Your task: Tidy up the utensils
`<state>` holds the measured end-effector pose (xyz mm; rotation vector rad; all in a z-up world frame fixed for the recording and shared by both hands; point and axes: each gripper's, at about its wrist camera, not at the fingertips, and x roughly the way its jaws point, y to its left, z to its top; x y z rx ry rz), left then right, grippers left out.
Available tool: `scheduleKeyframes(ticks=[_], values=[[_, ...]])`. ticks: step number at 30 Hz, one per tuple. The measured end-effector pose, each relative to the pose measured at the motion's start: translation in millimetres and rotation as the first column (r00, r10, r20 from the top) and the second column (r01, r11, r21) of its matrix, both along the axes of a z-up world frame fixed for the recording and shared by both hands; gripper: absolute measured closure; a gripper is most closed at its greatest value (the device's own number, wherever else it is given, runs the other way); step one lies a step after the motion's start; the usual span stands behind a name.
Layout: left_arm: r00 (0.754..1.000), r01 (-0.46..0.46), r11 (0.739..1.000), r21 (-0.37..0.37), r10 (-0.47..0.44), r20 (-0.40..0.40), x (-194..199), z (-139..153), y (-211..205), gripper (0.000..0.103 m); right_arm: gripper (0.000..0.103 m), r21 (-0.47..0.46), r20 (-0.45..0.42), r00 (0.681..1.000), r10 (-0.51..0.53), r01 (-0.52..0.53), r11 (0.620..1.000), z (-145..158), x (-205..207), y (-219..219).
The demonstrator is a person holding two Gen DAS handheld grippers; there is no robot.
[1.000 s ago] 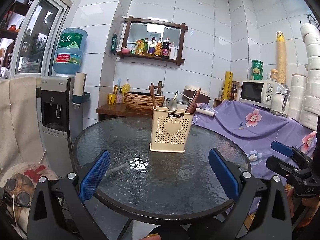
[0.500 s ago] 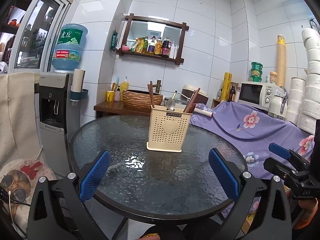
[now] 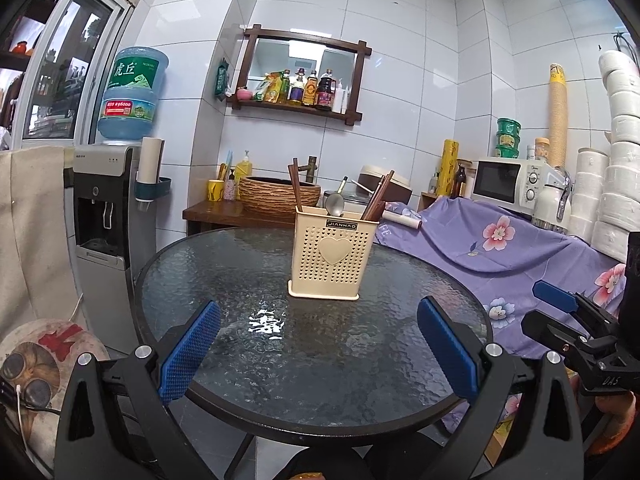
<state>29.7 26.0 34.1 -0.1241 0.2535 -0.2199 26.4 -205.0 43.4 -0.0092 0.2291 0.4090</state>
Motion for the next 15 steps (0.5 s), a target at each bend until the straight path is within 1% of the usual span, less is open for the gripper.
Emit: scheduleKeyframes(ticks=[10, 15], values=[[1.0, 0.007, 1.0, -0.016, -0.007, -0.002, 0.4, -2.0, 3.7, 0.006, 0.006, 0.0, -0.005, 1.0, -0.002, 0.002, 1.0, -1.1, 0.8, 0.9], [1.0, -0.003, 1.0, 0.008, 0.003, -0.002, -0.1, -1.0, 0.1, 0.006, 0.006, 0.004, -0.007, 1.0, -0.003, 0.003, 1.0, -1.7, 1.3, 1.0]])
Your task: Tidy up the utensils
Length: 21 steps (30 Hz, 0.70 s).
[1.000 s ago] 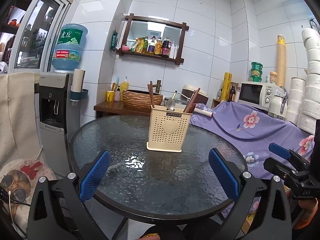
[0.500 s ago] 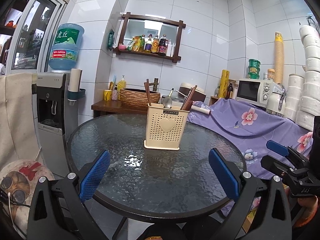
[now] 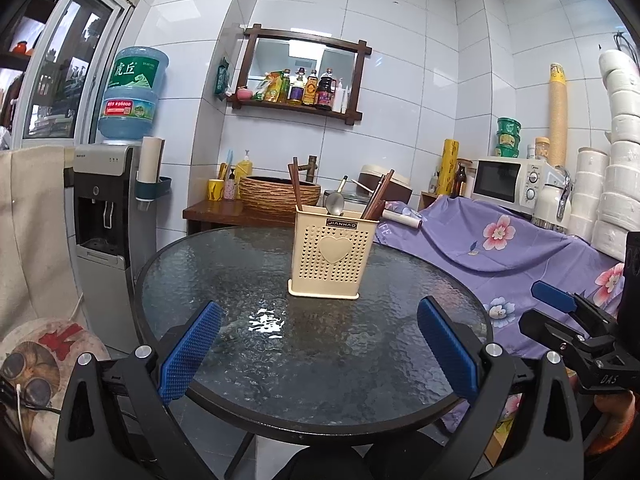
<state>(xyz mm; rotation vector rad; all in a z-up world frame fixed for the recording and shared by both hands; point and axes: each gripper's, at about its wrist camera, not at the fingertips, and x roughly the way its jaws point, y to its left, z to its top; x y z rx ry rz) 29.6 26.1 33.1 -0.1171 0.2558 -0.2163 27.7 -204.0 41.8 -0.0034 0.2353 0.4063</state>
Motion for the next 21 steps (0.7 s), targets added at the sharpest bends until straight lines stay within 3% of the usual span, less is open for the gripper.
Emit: scheduleKeyframes(ticks=[8, 21], values=[[1.0, -0.027, 0.999, 0.046, 0.027, -0.001, -0.4, -0.7, -6.1, 0.006, 0.006, 0.0, -0.002, 1.0, -0.002, 0.002, 1.0, -1.1, 0.1, 1.2], [1.0, -0.021, 0.999, 0.042, 0.021, -0.004, -0.5, -1.2, -5.9, 0.006, 0.006, -0.002, -0.007, 1.0, 0.0, 0.0, 1.0, -2.6, -0.2, 2.2]])
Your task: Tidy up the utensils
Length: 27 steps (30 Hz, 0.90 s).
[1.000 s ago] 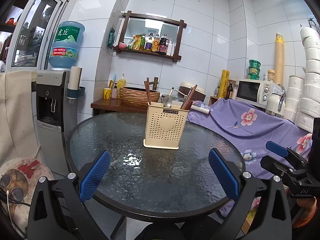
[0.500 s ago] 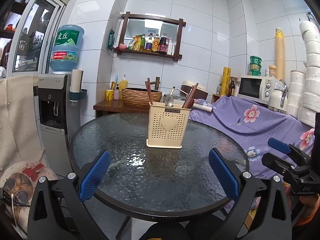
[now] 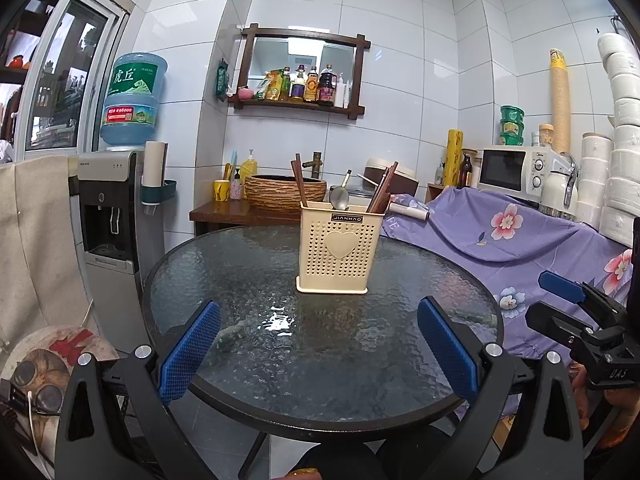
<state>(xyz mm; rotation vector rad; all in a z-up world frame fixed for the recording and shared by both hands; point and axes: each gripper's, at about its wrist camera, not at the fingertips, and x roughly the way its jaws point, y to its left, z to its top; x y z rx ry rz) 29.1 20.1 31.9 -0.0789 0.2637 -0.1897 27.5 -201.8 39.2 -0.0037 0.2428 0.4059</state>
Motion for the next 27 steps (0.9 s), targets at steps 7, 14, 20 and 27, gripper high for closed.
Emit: scheduleKeyframes(ticks=[7, 14, 20, 27], values=[[1.0, 0.002, 1.0, -0.001, -0.002, 0.0, 0.1, 0.0, 0.5, 0.006, 0.006, -0.004, -0.003, 1.0, 0.001, -0.001, 1.0, -1.4, 0.4, 0.9], [1.0, -0.005, 1.0, 0.006, 0.005, -0.003, 1.5, -1.3, 2.8, 0.006, 0.006, -0.004, -0.002, 1.0, 0.002, -0.002, 1.0, -1.2, 0.4, 0.6], [1.0, -0.003, 1.0, 0.011, 0.003, -0.007, 2.6, -2.2, -0.5, 0.006, 0.006, -0.004, -0.011, 1.0, 0.0, 0.0, 1.0, -4.3, 2.3, 1.9], [1.0, -0.005, 1.0, 0.015, 0.005, -0.012, 3.4, -3.3, -0.7, 0.006, 0.006, -0.009, -0.017, 1.0, 0.002, -0.002, 1.0, -6.1, 2.7, 4.6]])
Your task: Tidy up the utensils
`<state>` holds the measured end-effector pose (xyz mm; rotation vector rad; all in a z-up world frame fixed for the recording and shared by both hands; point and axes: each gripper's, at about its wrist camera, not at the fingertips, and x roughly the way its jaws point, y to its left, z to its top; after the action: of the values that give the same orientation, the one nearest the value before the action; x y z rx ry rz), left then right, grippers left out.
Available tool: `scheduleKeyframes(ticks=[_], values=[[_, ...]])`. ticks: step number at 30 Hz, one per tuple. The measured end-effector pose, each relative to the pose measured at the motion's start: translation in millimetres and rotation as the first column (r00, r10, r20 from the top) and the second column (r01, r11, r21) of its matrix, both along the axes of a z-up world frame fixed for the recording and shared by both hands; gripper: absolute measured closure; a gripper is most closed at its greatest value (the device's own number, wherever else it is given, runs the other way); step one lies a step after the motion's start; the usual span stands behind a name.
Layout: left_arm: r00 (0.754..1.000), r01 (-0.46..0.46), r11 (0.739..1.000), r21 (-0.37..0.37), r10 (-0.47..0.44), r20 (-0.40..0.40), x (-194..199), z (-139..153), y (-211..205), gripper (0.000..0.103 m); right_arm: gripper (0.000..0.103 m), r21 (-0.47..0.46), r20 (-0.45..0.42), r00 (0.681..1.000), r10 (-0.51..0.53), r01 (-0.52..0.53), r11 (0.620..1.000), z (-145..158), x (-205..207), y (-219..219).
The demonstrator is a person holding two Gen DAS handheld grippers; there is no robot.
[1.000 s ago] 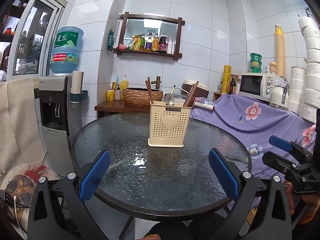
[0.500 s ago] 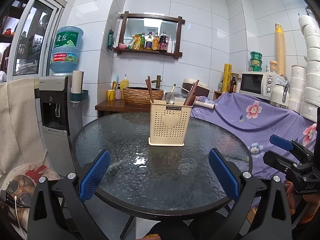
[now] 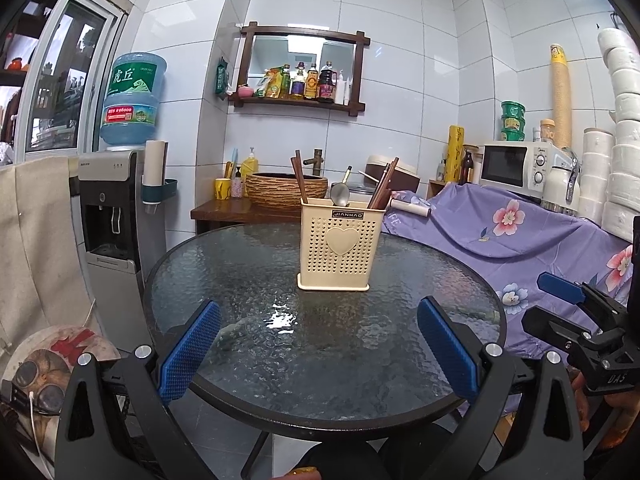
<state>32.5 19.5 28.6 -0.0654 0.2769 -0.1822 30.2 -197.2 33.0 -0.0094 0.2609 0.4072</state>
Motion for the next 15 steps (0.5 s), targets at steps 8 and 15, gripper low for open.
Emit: scheduleKeyframes(ticks=[8, 15], values=[[1.0, -0.003, 1.0, 0.009, 0.003, -0.011, 1.0, -1.6, -2.6, 0.006, 0.006, -0.002, -0.003, 1.0, -0.006, 0.006, 1.0, 0.7, 0.1, 0.1], [1.0, -0.005, 1.0, 0.016, 0.005, -0.015, 1.6, -2.3, -4.1, 0.006, 0.006, -0.002, -0.01, 1.0, -0.01, 0.01, 1.0, 1.1, -0.7, 0.9]])
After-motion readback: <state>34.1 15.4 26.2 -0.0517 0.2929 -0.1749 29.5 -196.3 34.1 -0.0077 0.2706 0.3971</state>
